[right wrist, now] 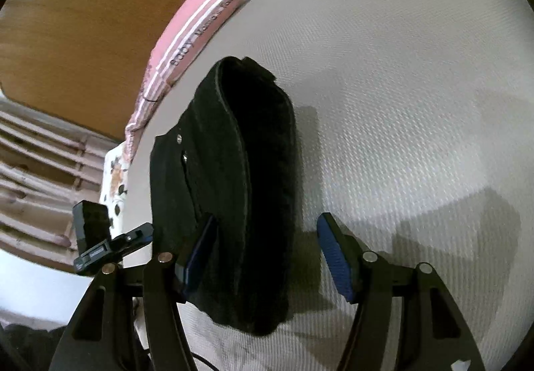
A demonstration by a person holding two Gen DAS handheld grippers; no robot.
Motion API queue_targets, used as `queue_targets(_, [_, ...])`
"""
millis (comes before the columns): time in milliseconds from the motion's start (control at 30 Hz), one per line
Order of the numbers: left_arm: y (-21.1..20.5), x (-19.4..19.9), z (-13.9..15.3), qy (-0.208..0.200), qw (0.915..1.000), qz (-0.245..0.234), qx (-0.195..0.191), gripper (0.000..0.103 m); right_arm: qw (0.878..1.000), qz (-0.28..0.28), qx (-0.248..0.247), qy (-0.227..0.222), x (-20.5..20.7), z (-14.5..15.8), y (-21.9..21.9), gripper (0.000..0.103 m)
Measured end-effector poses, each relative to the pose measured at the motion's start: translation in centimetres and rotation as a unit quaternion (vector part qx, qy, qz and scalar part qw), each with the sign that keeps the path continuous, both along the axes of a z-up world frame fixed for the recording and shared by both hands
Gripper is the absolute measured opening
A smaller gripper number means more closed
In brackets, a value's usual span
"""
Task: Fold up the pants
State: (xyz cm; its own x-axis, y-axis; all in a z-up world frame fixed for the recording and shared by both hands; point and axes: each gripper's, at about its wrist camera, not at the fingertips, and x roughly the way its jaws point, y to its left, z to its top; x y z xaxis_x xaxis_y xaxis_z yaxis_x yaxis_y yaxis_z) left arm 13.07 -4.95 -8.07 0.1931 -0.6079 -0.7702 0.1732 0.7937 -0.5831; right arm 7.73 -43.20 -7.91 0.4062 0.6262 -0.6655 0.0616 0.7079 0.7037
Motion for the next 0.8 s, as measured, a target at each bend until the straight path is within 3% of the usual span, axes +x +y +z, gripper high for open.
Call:
queue_targets(300, [-1.3,1.6,-0.1,-0.040,0.9990,-0.022,0.004,0.066,0.997,0.052,0.049,-0.008,3.7,-0.9,1.4,0.058])
queue_targets(433, [-1.6,1.5,-0.1,-0.051,0.9982,-0.032,0.007,0.066,0.997,0.049,0.055,-0.010,4.1,-1.2,1.6,0.048])
queue_targets(500, [-1.5,1.5,-0.1,-0.047,0.9985,-0.026,0.011,0.052,0.997,0.040,0.060,-0.012,4.0,-1.4,1.7,0.045])
queue_targets(600, [-0.6,1.5,-0.4,-0.034,0.9994,-0.004,-0.006,0.041,0.997,0.027,0.068,-0.012,3.8,-1.5,1.9,0.043])
queue_targets(800, [-0.6,1.5,0.0,-0.035,0.9993,0.015,-0.005,0.026,0.998,-0.004,0.069,0.000,3.6,-1.1,2.1,0.038])
